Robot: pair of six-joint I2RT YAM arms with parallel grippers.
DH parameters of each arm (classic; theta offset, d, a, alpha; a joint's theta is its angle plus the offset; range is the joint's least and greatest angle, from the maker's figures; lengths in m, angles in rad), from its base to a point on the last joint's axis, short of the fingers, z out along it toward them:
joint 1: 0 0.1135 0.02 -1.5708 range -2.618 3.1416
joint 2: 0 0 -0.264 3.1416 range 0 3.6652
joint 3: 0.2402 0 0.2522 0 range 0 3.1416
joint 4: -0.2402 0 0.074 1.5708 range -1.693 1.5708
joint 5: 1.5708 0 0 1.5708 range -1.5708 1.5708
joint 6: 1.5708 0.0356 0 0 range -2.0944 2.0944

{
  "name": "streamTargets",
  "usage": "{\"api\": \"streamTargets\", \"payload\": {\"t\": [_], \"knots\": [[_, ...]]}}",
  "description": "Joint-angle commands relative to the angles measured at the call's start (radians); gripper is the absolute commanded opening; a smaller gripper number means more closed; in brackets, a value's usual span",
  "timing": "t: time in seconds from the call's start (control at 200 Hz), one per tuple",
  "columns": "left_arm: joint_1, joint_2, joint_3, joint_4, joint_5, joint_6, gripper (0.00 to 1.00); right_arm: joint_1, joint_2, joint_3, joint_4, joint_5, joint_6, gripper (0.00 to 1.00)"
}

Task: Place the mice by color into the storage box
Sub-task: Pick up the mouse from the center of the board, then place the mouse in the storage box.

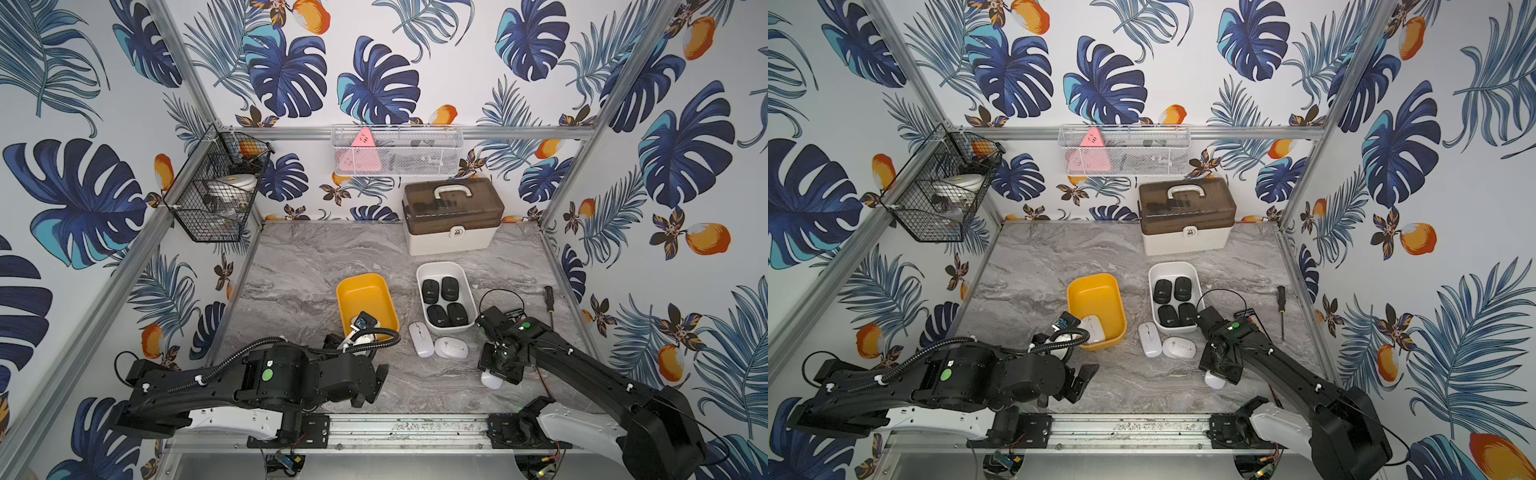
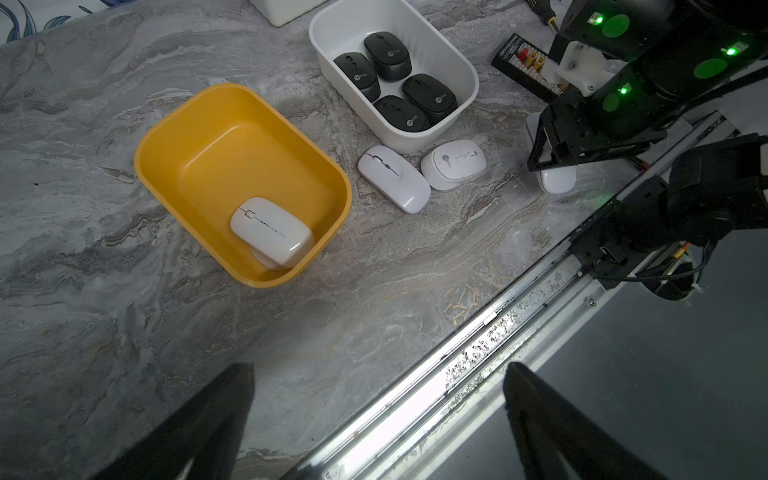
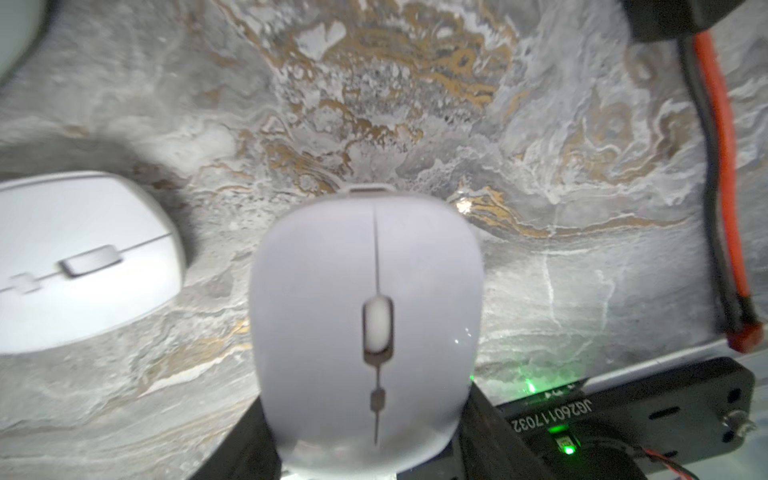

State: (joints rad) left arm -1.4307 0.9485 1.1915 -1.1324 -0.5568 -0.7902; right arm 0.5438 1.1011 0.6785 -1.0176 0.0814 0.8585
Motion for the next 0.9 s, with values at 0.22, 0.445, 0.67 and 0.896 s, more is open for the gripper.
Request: {"api": "streamTargets", "payload": {"t": [0.22,0.445,0.67,0.896], "knots": [[0.281,0.061,0.11,-0.091,0.083,0.076,0.99,0.08,0.023,0.302,-0.109,0.004,-0.037,0.51],[0.617,0.119,0.167,-0.147,0.207,0.091,0.99,0.272,0.336,0.634,-0.015,0.008,-0.093,0.51],[0.926,0.14,0.143,-0.161,0.374,0.077,0.99,0.372,0.694,0.934,0.088,-0.054,-0.198,0.5],[1.052,0.125,0.112,-0.136,0.443,0.108,0.99,0.394,0.989,1.217,0.037,-0.091,-0.297,0.5]]}}
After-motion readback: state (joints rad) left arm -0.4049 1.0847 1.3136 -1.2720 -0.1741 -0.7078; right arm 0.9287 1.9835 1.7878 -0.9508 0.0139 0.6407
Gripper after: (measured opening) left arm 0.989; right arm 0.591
